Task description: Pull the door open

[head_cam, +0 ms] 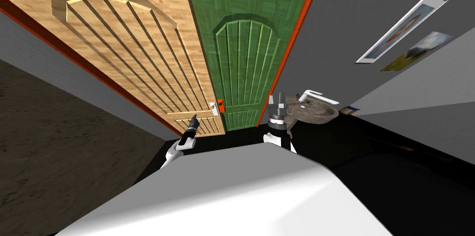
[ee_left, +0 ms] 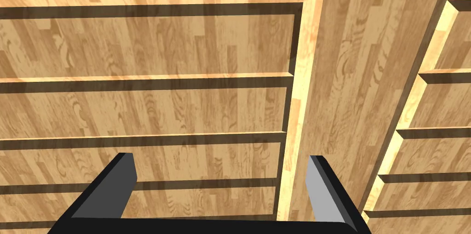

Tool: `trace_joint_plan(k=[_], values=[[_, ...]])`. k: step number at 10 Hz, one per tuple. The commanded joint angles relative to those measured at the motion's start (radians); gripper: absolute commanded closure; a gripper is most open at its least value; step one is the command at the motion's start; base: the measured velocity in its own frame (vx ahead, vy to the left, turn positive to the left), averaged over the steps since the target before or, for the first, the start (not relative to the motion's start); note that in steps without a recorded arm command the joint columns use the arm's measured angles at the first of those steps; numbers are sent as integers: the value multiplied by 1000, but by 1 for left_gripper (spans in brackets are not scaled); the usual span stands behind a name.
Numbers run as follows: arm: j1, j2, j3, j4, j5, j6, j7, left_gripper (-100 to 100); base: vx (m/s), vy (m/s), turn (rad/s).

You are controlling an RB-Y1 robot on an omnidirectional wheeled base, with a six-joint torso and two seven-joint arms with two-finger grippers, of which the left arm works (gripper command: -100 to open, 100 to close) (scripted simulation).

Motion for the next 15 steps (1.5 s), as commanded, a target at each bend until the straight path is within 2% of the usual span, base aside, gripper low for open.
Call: trace_joint_plan(k=[1, 4, 6, 7, 8, 13, 14, 15], values=[[-3, 1, 7, 9, 0, -3, -4, -100, 169, 20, 8], [-22, -14, -2, 6, -3, -7, -8, -100, 191, -35, -79], [-45, -33, -19, -4, -7, -11, -9, -100, 201, -86, -156], [-40, -25, -13, 1, -5, -7, -8, -100, 106, -46, -41], [-40, -25, -13, 1, -5, -7, -8, 100, -16, 6, 41], [-40, -25, -13, 1, -5, -7, -8, 100, -21, 11, 2], [-28, -14, -9, 1, -3, -4, -3, -100, -135, 60, 109], [-26, -13, -10, 0, -3, -4, -2, -100, -197, 75, 75]])
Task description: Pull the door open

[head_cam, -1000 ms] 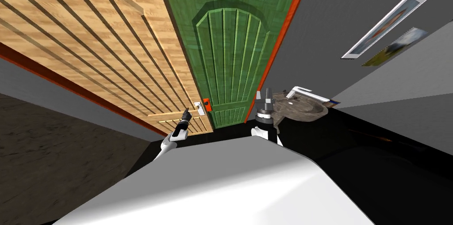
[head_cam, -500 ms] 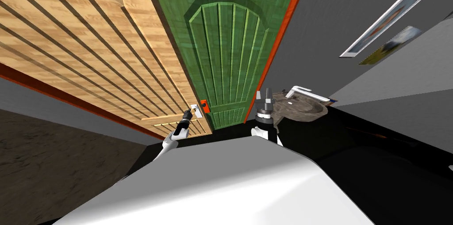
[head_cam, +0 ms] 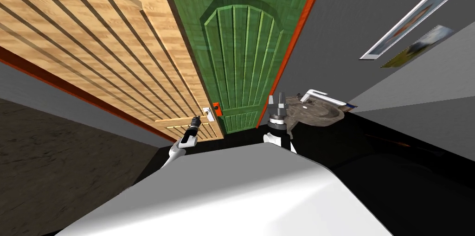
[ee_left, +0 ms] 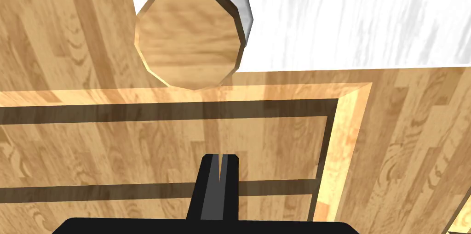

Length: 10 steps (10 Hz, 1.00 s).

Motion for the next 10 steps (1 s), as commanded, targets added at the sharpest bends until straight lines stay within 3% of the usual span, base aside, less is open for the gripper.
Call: trace_joint_plan(k=[1, 6, 8, 10], values=[[6, 5, -4, -8, 0, 4, 6, -100, -209, 37, 6], [3, 0, -53, -48, -5, 6, 30, -100, -202, -34, -48], [25, 10, -19, -30, -1, 10, 18, -100, -26, 19, 90], [29, 12, -4, -17, 1, 8, 12, -100, 126, 115, 84]])
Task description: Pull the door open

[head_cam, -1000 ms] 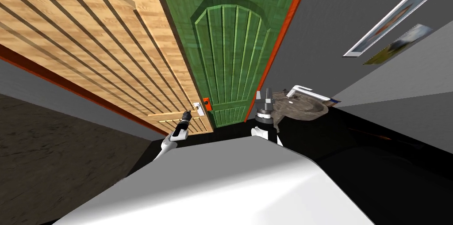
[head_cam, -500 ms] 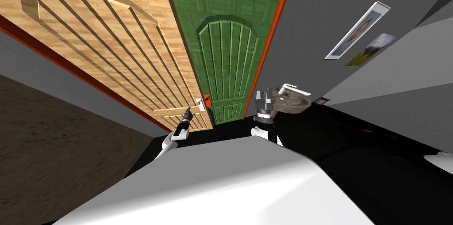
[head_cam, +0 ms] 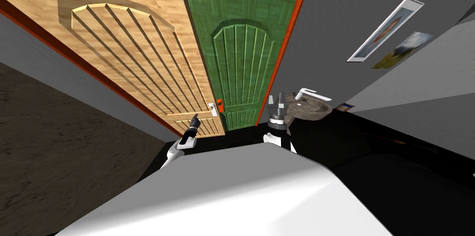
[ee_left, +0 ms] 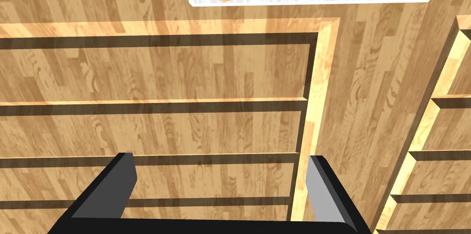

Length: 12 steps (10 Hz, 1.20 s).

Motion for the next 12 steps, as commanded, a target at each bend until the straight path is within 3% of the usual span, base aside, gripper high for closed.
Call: trace_joint_plan(k=[1, 6, 7, 8, 12], values=[[4, -6, 9, 1, 0, -1, -9, -100, 162, 50, -32], [-31, -33, -7, -5, -6, -9, -16, -100, 200, -50, -88], [-26, -26, -4, -3, -5, -7, -14, -100, 85, -51, -18], [-26, -26, -4, -3, -5, -7, -14, 100, -8, 6, 21], [-26, -26, -4, -3, -5, -7, -14, 100, -22, 11, -6]])
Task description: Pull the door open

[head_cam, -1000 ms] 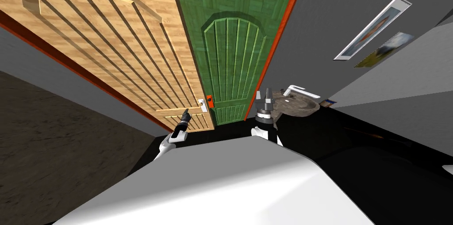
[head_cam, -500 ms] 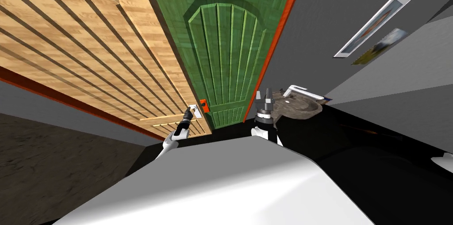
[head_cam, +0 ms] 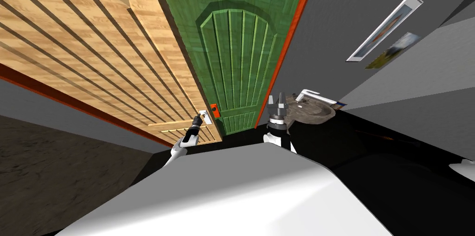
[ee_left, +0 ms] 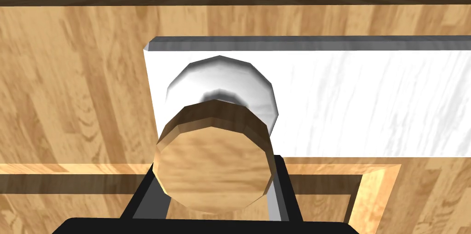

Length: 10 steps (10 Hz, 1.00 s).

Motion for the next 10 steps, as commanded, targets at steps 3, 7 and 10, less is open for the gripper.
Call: trace_joint_plan(k=[3, 7, 10], values=[[15, 15, -4, 0, 1, -1, 10, 100, -82, 40, -7], [29, 41, -48, -21, -3, -9, 45, 100, -201, 87, -76], [33, 62, -108, -51, -10, -20, 86, 100, -209, 133, -157]])
